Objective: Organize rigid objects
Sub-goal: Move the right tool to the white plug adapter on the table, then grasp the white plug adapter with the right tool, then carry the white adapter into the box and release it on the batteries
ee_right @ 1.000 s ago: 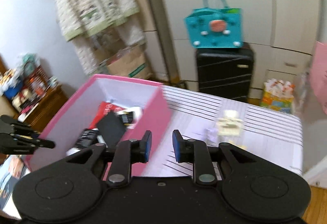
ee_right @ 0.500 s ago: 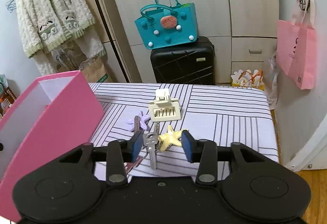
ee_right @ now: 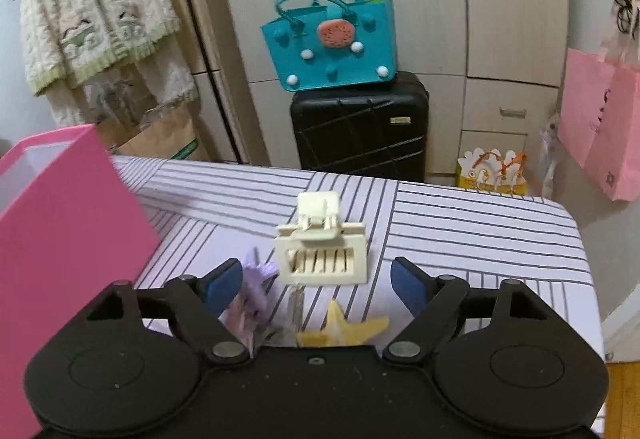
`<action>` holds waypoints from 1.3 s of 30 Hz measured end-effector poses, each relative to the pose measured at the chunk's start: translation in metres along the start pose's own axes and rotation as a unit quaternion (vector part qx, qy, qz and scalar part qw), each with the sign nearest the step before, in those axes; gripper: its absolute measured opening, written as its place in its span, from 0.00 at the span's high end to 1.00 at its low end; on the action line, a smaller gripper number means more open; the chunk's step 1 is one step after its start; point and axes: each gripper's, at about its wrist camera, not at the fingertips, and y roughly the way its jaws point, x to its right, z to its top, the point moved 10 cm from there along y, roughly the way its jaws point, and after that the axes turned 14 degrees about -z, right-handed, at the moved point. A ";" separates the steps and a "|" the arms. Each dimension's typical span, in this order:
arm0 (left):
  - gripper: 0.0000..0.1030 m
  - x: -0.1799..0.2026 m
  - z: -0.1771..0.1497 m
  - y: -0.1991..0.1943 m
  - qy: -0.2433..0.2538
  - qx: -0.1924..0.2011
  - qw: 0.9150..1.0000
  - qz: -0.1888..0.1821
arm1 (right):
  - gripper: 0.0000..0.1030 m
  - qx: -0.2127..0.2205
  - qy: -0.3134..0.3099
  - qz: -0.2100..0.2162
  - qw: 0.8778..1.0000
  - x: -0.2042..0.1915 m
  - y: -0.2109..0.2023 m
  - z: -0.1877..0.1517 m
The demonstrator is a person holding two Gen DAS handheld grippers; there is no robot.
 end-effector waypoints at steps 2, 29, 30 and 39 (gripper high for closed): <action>0.89 -0.001 0.000 0.000 -0.001 0.000 1.000 -0.003 | 0.16 0.000 0.022 0.000 1.000 0.002 0.006 0.003; 0.89 -0.003 0.000 0.000 0.010 0.011 1.000 -0.016 | 0.44 0.075 -0.002 0.072 0.995 -0.045 -0.111 0.024; 0.89 -0.003 -0.001 0.000 0.011 0.011 1.000 -0.016 | 0.44 0.079 -0.013 0.085 0.993 -0.055 -0.122 0.024; 0.89 -0.002 0.000 0.000 0.019 0.010 1.000 -0.016 | 0.44 0.072 -0.121 0.192 0.971 -0.136 -0.182 0.023</action>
